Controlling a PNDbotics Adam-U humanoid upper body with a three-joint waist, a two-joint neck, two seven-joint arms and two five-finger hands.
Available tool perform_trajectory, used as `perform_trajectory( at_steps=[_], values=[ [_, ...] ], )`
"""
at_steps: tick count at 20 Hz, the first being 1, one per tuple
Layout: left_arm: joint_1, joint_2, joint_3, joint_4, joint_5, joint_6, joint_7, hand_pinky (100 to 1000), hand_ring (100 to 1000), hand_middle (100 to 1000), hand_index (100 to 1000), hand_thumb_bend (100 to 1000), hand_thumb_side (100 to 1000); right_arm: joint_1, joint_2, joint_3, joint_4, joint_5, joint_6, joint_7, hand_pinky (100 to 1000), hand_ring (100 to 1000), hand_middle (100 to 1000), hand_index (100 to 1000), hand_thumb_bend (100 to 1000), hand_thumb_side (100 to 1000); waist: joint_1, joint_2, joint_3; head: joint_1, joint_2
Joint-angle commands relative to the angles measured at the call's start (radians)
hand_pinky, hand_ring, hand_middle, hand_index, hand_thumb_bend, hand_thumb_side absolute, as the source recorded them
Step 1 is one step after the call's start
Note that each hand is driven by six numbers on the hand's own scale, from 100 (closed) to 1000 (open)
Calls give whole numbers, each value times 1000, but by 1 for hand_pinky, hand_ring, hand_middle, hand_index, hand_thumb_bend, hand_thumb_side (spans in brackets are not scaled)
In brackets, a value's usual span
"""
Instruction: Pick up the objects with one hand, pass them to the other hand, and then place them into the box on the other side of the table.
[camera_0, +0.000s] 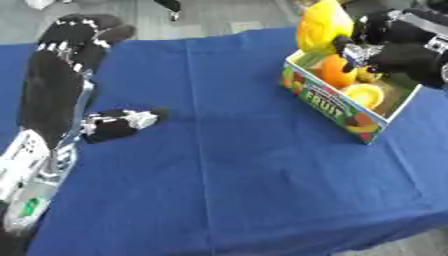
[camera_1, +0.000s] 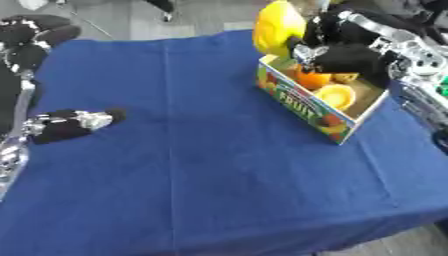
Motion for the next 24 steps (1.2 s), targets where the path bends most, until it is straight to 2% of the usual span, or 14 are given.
perform_trajectory(
  at_steps=[1,4,12,19,24],
  values=[
    [26,83,52,-64,103,45,5,753,662,658,772,900,339,14,-64,-59,-9,-32,-10,-54,590,786,486,550,100,149,8,-26,2,-49,-5],
    [75,125,102,-106,173,85,25,756,661,654,760,875,359,47,-85,-91,-9,-50,-12,-104,590,786,486,550,100,145,8,-24,6,-85,-17],
    [162,175,213,-160,287,165,98,763,651,640,743,825,386,135,-146,-141,-9,-39,-10,-167,596,782,482,548,113,132,6,-19,14,-96,-34],
    [200,167,285,-173,368,211,174,760,636,626,733,767,413,200,-177,-174,-9,-9,-16,-155,601,777,479,547,130,126,9,-13,20,-111,-43],
    [213,147,318,-192,400,220,220,761,634,625,731,743,423,246,-180,-187,-9,42,-1,-184,605,773,477,546,150,112,13,-4,28,-125,-55]
  ],
)
